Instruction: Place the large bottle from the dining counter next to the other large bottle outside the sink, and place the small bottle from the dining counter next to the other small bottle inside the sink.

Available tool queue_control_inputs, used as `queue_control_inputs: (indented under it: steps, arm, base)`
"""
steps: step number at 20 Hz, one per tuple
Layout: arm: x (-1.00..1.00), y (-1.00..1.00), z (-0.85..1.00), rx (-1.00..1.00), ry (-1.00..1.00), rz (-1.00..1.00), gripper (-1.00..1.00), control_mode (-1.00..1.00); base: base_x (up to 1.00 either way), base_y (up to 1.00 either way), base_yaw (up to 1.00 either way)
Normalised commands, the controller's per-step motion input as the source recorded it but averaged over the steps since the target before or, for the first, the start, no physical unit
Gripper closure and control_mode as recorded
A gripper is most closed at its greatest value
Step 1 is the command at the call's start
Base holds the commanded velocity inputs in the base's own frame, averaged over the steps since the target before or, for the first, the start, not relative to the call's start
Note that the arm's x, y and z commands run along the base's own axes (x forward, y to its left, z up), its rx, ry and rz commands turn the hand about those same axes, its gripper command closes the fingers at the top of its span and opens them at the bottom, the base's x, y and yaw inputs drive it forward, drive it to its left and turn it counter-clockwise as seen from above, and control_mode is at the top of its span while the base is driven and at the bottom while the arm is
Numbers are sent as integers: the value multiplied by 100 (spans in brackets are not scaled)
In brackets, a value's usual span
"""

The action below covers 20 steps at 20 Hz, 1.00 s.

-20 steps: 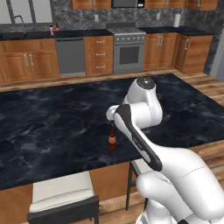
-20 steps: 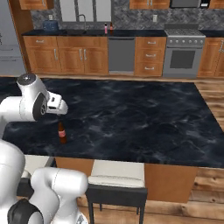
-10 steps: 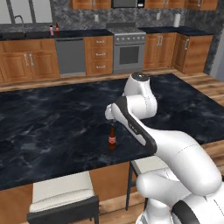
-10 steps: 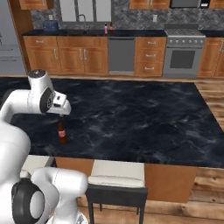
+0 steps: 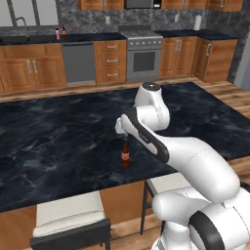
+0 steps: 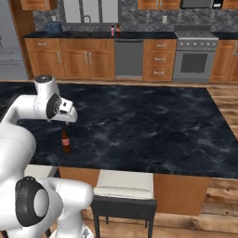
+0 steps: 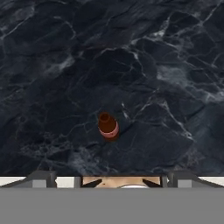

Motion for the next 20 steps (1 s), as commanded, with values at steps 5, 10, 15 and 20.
queue_control_inputs:
  steps: [5, 10, 15, 20]
  arm:
    - [0, 5, -15, 0, -7, 0, -100, -100]
    - [0, 7, -23, 0, -3, 0, -100, -100]
    - [1, 3, -25, 0, 0, 0, -100, -100]
    - [12, 0, -2, 0, 5, 0, -100, -100]
  base:
    - [0, 0, 0]
    - [0, 0, 0]
    - [0, 0, 0]
    - [0, 0, 0]
